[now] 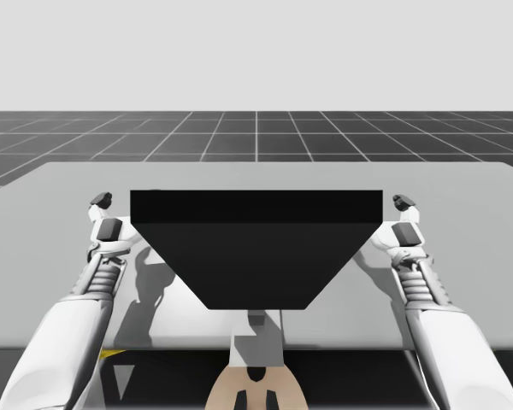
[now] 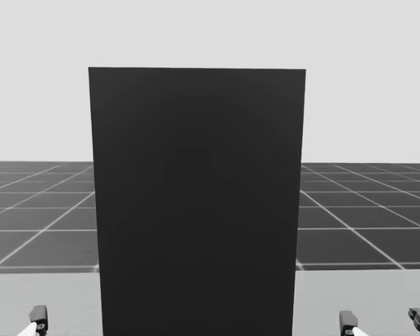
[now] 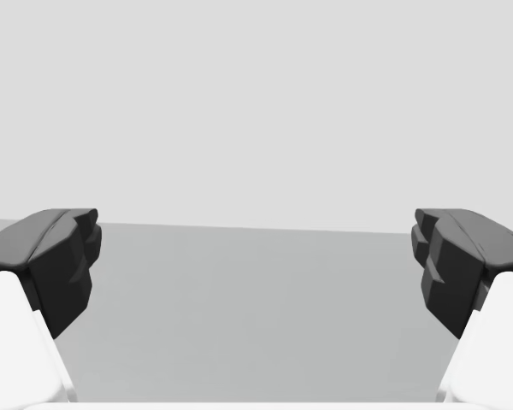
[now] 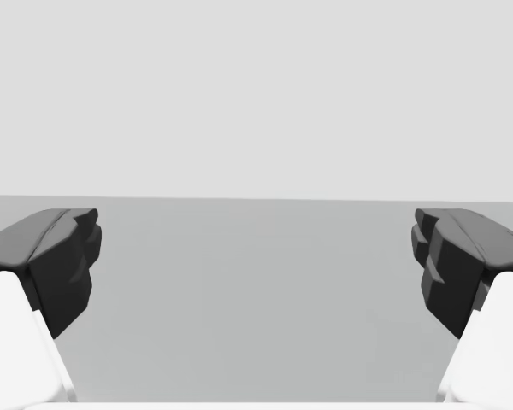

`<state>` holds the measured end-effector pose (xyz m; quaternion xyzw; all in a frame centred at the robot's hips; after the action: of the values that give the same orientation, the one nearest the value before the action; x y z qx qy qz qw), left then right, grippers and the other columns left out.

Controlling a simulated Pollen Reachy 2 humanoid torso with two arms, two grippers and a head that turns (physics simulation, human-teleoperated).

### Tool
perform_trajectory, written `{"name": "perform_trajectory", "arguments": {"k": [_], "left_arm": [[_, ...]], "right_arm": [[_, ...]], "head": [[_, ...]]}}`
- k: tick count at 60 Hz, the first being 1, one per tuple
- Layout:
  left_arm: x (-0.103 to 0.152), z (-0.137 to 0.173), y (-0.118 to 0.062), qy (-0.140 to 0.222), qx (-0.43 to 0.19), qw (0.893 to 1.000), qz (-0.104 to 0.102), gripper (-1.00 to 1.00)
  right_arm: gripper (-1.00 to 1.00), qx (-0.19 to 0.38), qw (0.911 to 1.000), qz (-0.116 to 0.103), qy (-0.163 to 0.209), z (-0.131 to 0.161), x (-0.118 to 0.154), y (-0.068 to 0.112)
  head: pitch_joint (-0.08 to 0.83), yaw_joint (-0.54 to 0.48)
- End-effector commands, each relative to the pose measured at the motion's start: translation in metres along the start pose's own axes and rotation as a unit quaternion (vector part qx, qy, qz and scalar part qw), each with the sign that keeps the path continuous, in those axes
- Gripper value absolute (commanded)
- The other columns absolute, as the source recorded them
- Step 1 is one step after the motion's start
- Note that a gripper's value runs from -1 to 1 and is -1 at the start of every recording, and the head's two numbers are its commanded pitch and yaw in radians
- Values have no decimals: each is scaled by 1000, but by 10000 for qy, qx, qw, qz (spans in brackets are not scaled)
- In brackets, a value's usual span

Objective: Reach around the screen and pick up the object behind it.

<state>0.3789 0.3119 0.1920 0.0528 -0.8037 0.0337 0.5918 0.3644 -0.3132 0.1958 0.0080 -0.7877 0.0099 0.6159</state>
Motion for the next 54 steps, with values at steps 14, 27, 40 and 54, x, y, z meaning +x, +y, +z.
{"name": "perform_trajectory", "arguments": {"k": [14,27,40,54], "left_arm": [[-6,0,-3,460,-504,9976,72,-1000],[5,18,-20,517,-2176,9734,487,-1000],[39,51,-30,309,-3742,9220,947,-1000],[57,83,-37,406,-4715,8751,1016,-1000]], "right_arm": [[-1000,583,9980,-7,230,1,-4,-2],[-1000,2029,9790,-184,6,15,-3,19],[-1000,3923,9156,-734,-484,44,8,38],[-1000,4828,8724,-638,-418,67,13,22]], "head": [[-1,-37],[13,-41],[25,-38],[40,-28]]}}
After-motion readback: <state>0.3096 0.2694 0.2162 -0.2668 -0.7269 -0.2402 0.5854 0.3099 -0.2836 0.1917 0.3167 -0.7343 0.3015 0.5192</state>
